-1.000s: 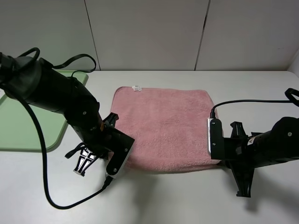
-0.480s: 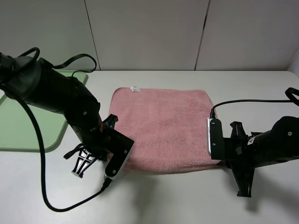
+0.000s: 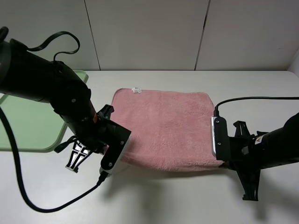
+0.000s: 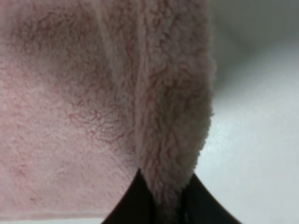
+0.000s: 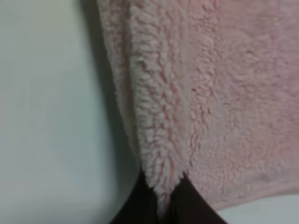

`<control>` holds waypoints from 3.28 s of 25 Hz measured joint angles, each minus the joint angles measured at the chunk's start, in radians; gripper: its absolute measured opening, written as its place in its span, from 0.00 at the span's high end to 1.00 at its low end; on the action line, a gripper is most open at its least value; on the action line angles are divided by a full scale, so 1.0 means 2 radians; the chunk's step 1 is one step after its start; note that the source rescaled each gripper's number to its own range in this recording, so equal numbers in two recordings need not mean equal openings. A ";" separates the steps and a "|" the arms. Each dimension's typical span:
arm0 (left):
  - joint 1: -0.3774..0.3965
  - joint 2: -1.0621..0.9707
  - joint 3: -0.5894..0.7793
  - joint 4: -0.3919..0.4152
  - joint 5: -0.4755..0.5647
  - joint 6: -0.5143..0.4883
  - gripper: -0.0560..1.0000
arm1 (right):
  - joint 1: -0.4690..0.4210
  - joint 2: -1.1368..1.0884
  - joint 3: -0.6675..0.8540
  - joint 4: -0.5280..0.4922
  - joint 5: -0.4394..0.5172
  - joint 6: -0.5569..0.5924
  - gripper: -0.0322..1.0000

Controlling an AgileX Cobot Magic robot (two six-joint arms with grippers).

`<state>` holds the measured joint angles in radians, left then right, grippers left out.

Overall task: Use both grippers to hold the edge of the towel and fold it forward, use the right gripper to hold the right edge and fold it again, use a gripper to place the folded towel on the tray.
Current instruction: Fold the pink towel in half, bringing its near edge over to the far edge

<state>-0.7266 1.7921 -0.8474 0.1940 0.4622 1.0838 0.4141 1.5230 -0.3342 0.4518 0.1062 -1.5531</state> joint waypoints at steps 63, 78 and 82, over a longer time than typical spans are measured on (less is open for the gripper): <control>-0.003 -0.046 -0.115 0.109 0.162 -0.221 0.95 | 0.000 -0.075 -0.198 -0.177 0.277 0.275 0.97; 0.074 0.033 -0.181 0.095 0.097 -0.182 0.95 | -0.068 0.019 -0.280 -0.164 0.246 0.262 0.97; 0.077 0.067 -0.214 0.098 0.102 -0.183 0.95 | -0.071 0.037 -0.287 -0.165 0.233 0.258 0.97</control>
<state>-0.5722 1.9268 -1.2749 0.3892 0.6654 0.7187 0.2722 1.5973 -0.9092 0.1221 0.5714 -1.0363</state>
